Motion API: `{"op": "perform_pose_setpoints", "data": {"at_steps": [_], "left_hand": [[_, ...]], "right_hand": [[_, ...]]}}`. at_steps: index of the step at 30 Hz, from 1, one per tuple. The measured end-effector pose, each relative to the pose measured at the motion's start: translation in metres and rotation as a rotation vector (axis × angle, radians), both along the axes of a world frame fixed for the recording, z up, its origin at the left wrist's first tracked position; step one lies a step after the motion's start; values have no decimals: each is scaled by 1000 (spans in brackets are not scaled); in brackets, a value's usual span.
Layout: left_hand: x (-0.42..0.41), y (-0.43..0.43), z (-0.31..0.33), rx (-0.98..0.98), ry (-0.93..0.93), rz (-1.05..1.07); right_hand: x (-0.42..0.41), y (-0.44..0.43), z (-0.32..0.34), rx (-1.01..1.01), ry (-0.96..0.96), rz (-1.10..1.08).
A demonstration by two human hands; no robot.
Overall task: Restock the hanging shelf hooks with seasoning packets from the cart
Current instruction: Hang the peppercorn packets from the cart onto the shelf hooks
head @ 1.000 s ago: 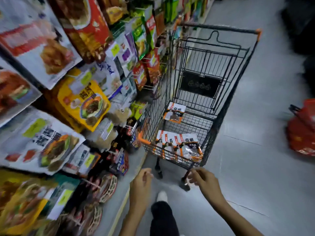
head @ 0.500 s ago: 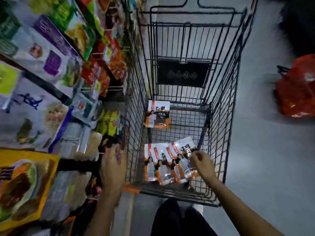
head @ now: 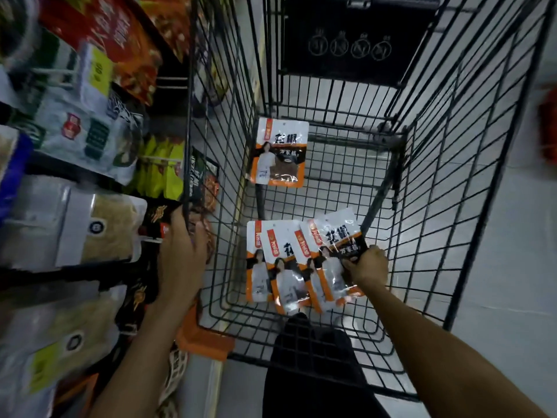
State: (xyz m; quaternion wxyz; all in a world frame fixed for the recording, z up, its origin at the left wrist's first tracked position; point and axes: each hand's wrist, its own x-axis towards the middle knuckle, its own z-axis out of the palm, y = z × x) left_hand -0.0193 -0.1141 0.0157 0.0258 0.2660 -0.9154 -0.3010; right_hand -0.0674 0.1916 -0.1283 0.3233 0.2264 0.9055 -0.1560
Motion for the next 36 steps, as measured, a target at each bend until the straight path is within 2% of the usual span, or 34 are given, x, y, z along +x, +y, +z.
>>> {"op": "perform_pose_setpoints", "data": {"at_steps": [3,8,12,15,17,19,21,24,26,27,30,32,36], "left_hand": [[1,-1,-1,-8,2,2],[0,-4,0,-7,24,-30],[3,-9,7,-26,-3,-73],[4,-7,23,-113,-18,-59],[2,2,41,-208,65,-71],[-1,19,53,-249,157,-120],[-7,40,58,-56,121,-107],[-16,60,58,545,-100,-26],[-17,63,50,892,-220,73],[-16,62,45,970,-255,116],[-11,56,26,1021,-293,191],[-13,52,14,964,-330,288],[-24,44,-6,773,-301,337]], "right_hand": [[-2,-6,-2,103,2,40],[-5,-12,-1,87,-5,-72],[-3,-15,19,-271,116,-337],[-1,-16,56,-431,241,-356],[0,-16,85,-565,284,-400],[2,-18,116,-743,248,-513],[4,-23,145,-996,106,-648],[6,-34,169,-1340,-84,-701],[6,-46,172,-1459,-117,-641],[6,-52,169,-1478,-111,-613],[3,-64,149,-1409,-62,-564],[0,-63,125,-1251,12,-504],[-1,-34,61,-605,188,-339]]}}
